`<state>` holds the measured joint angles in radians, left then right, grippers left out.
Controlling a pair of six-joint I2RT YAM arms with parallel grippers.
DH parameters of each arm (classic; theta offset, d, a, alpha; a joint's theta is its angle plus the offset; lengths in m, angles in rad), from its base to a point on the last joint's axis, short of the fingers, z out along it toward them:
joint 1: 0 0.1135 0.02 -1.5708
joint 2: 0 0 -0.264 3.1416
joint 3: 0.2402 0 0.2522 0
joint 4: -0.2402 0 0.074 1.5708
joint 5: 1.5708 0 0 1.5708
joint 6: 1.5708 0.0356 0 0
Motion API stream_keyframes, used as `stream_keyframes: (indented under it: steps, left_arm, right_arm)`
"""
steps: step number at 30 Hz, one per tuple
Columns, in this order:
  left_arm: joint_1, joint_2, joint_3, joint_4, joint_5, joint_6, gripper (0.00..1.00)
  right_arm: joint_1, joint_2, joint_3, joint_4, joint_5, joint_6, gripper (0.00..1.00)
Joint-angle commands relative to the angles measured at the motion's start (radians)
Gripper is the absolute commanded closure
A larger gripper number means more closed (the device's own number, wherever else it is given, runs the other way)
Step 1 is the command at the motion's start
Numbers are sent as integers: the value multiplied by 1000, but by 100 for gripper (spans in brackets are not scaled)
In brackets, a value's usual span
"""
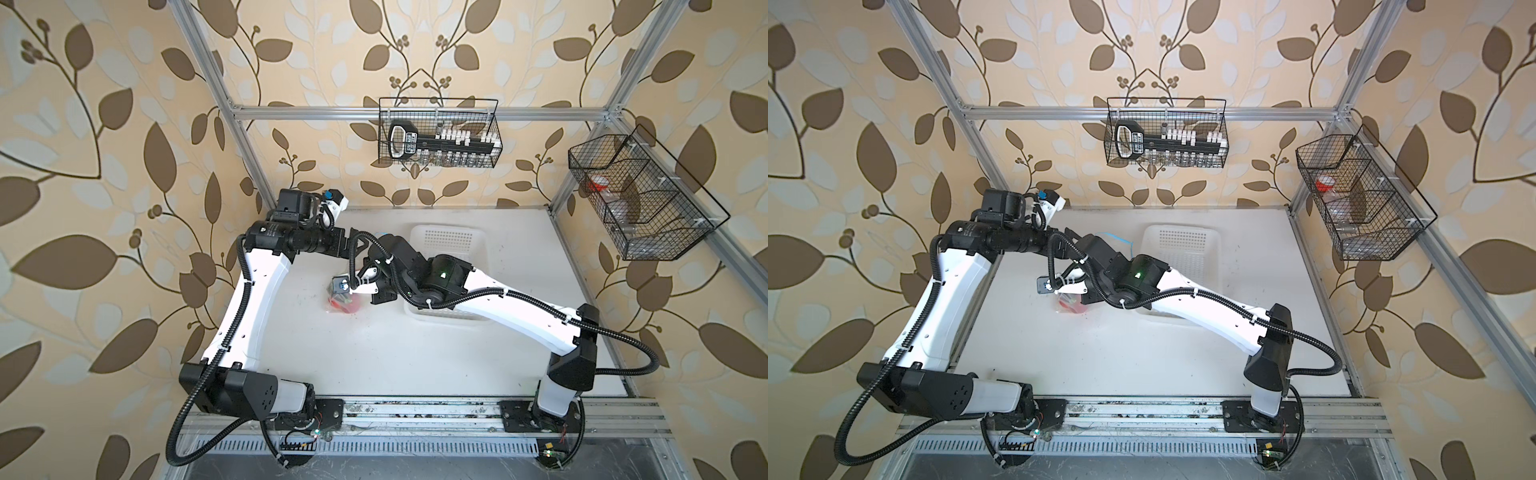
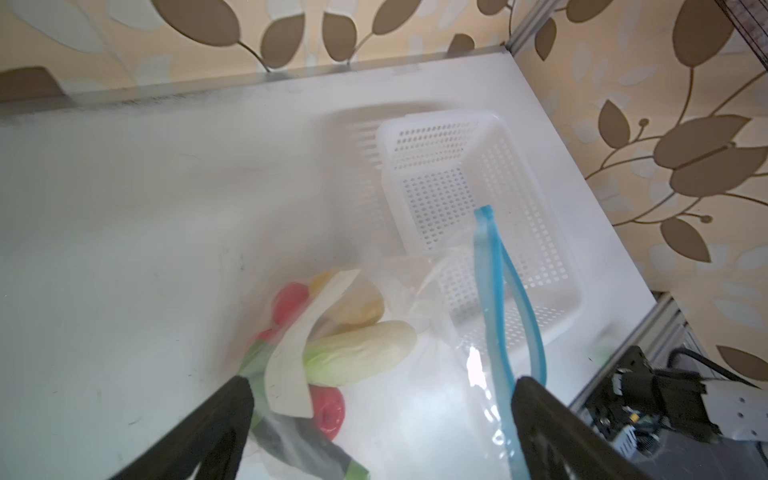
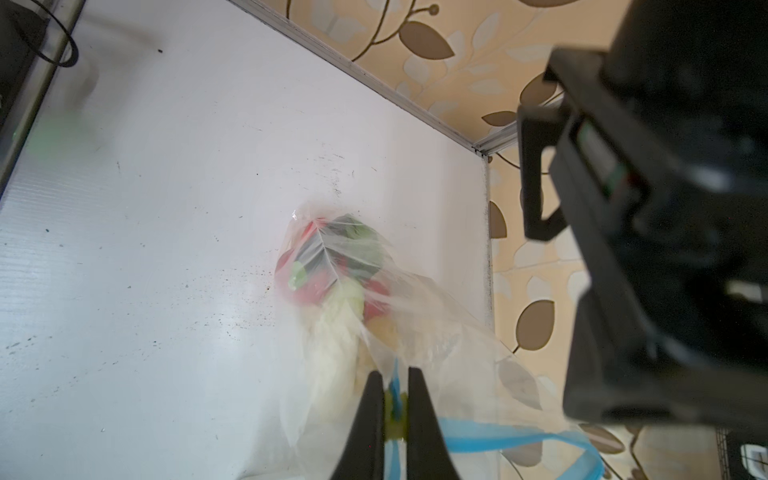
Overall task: Place the food in the zip-top bag and seal the zipper
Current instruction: 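Bring the left gripper holding the bag mouth toward the right gripper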
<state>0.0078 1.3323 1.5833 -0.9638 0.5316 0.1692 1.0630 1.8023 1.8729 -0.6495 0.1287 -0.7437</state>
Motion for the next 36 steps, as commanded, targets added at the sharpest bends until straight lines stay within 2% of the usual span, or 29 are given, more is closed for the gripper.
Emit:
stream_keyframes:
  steps: [1, 4, 6, 9, 13, 16, 19, 20, 22, 25, 29, 36]
  left_arm:
    - [89, -84, 7, -34, 34, 124, 1]
    - [152, -101, 2, -95, 63, 232, 1]
    - [223, -138, -31, -141, 184, 362, 1]
    - [296, -221, -128, -141, 303, 472, 1]
    - [297, -273, -207, -197, 367, 614, 1]
    - [298, -249, -219, -290, 456, 734, 1]
    - [298, -194, -220, -469, 549, 1034, 1]
    - [296, -180, -217, -493, 555, 1073, 1]
    - [298, -160, -208, -440, 555, 1005, 1]
    - [296, -150, -213, -439, 585, 1032, 1]
    - [286, -139, -188, -419, 597, 986, 3]
    - [234, -125, -202, -361, 544, 956, 8]
  right_arm:
    - [-24, 15, 13, 43, -62, 137, 100]
    - [-32, 43, 52, 44, -55, 208, 100]
    - [-35, 56, 67, 45, -64, 232, 100]
    - [-40, 66, 75, 60, -77, 250, 100]
    - [-59, 78, 78, 76, -107, 256, 100]
    - [-78, 76, 70, 79, -151, 265, 100]
    - [-80, 63, 49, 96, -170, 270, 100]
    - [-79, 62, 48, 99, -172, 273, 100]
    - [-79, 59, 45, 93, -176, 272, 100]
    - [-81, 54, 33, 99, -188, 269, 100]
    - [-81, 55, 28, 103, -189, 266, 100]
    - [-86, 52, 28, 108, -207, 265, 100]
